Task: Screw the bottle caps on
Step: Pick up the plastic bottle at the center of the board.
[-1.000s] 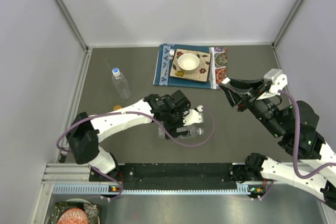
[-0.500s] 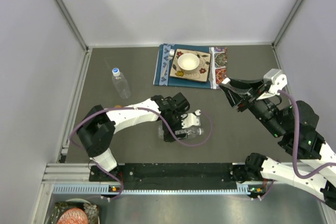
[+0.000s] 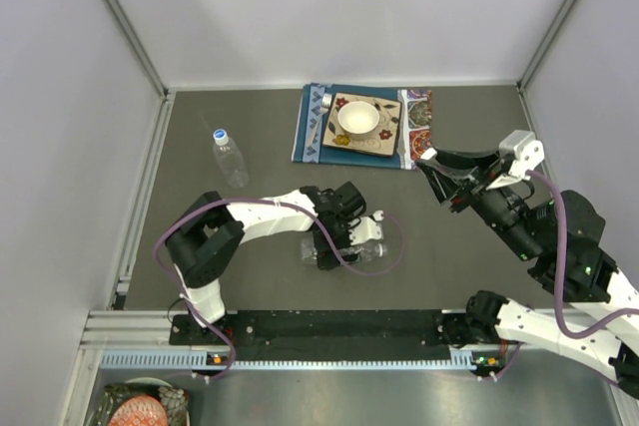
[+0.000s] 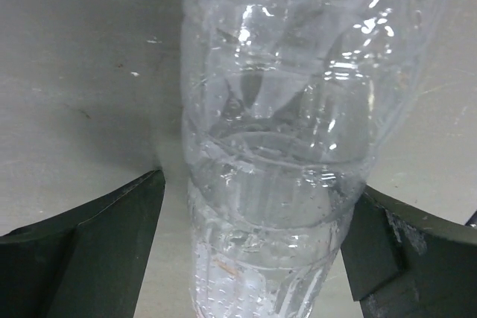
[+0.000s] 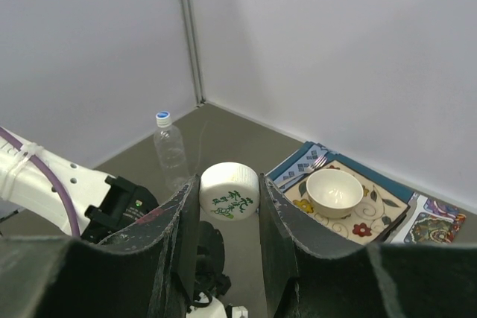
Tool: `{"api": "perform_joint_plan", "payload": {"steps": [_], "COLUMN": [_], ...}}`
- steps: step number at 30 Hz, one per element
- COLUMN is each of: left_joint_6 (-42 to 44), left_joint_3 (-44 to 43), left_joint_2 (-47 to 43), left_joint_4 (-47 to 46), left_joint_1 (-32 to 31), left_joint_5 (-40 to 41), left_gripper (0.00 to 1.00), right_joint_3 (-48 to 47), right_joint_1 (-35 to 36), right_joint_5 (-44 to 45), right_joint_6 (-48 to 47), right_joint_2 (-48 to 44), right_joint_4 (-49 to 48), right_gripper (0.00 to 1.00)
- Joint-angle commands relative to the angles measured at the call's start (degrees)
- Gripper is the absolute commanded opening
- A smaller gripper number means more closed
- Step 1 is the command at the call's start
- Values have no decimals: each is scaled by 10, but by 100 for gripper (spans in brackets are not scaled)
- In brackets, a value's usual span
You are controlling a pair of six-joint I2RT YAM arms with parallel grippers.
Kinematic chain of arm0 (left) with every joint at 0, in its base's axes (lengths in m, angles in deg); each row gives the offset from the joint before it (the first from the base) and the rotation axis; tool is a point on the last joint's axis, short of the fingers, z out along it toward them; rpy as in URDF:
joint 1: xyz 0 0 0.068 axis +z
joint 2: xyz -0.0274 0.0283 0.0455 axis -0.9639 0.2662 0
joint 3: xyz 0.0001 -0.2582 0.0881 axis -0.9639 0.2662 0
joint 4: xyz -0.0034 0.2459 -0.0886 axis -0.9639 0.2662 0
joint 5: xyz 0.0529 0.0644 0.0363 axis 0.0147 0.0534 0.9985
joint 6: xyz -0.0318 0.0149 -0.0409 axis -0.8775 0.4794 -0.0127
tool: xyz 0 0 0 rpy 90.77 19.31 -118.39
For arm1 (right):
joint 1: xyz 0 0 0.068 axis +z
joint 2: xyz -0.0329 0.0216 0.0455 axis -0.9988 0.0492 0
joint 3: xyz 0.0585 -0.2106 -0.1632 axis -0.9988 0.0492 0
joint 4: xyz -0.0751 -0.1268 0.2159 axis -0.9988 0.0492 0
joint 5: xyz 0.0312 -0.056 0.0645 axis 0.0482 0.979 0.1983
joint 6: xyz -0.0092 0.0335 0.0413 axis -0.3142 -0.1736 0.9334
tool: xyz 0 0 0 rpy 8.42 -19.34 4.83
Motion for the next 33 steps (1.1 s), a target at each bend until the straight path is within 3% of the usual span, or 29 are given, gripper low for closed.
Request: {"api": "perform_joint_plan", "payload": {"steps": [1, 5, 6, 9, 16, 22, 28, 33], "left_joint_6": [-18, -20, -19, -20, -11, 23, 69, 136], "left_joint_3": [21, 44, 57, 86, 88, -47, -158, -187], "left_joint_2": [10, -2, -7, -27, -152, -302, -430, -531], "left_joint_4": [-46, -60, -66, -75, -13, 154, 278, 281], "left_joint_1": [2, 2, 2, 1, 3, 6, 6, 6], "left_joint_5": [20, 45, 63, 74, 77, 65, 45, -9], "left_gripper": [92, 74, 66, 58, 58, 62, 61, 64], "right_joint_3": [-39, -47, -50, -57, -76, -99, -134, -146], "right_joint_1": [5, 5, 5, 5, 5, 5, 5, 4], "right_joint_5": [-2, -2, -2, -3, -9, -60, -169, -275], "right_joint_6": [1, 5, 6, 8, 29, 50, 48, 41], "right_joint_2": [10, 14, 15, 17, 39, 86, 104, 106], "right_joint_4": [1, 7, 8, 15, 36, 95, 171, 193], "right_gripper": [14, 14, 13, 13, 14, 14, 14, 14]}}
